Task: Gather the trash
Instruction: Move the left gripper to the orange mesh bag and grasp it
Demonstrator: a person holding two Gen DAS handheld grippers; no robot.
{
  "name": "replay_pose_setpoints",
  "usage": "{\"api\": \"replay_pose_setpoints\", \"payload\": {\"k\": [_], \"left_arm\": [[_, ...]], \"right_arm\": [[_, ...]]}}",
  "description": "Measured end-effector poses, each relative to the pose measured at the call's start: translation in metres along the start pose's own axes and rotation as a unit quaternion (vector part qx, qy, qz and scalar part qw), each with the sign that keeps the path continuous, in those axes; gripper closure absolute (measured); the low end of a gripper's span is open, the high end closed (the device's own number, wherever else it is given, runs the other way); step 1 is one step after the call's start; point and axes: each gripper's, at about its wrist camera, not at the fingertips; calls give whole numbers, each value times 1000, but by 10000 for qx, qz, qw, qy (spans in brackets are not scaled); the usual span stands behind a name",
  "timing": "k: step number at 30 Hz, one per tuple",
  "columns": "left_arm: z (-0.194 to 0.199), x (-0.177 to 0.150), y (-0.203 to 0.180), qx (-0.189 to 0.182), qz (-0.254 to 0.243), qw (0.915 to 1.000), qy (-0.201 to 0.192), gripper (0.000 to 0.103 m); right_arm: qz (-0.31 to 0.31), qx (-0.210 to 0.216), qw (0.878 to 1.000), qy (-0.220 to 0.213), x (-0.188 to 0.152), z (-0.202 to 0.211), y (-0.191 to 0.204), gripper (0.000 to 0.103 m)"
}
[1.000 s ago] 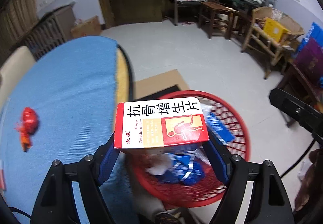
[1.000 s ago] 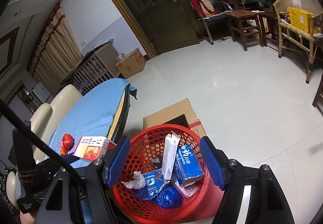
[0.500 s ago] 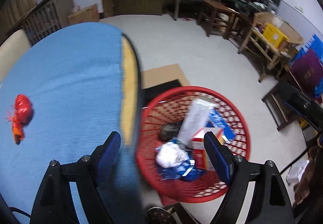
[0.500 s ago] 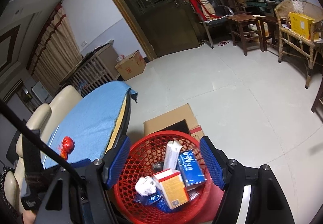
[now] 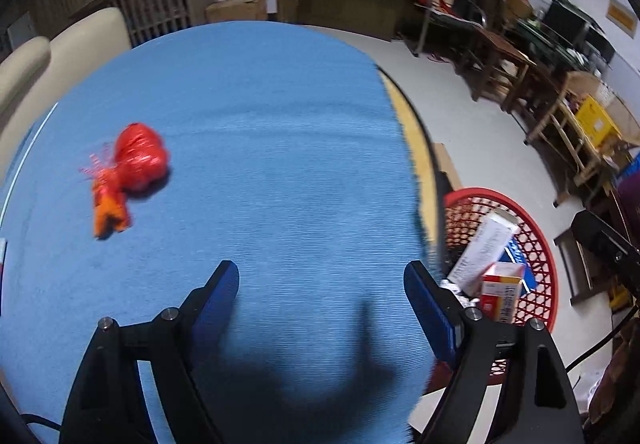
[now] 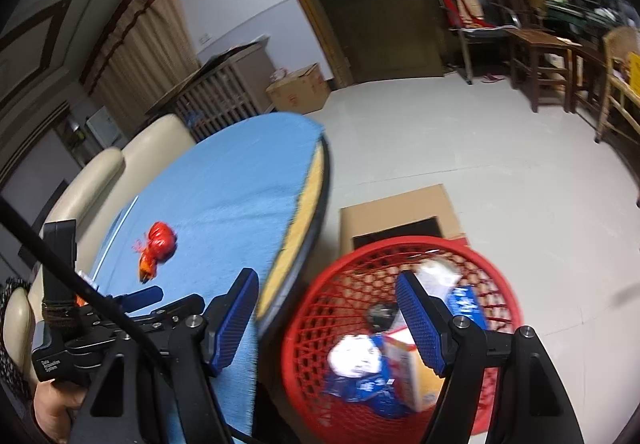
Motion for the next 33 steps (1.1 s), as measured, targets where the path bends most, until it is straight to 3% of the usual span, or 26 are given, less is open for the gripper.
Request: {"api": "replay_pose_setpoints", "payload": {"k": [20, 33], "left_arm": [[11, 2, 100, 212, 860, 9957, -258, 18], [5, -2, 153, 368, 1286, 9907, -235, 18]], "right_arm": [[962, 422, 9933, 484, 13, -60, 121, 28], [1220, 671, 9876, 729, 7, -90, 161, 28]]}}
Point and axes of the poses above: each gripper's, at about its wrist camera, not at the fingertips, and z roughly against the way its jaws point, y to its left, x to its top, and after that the axes turned 12 degrees about z, right-handed
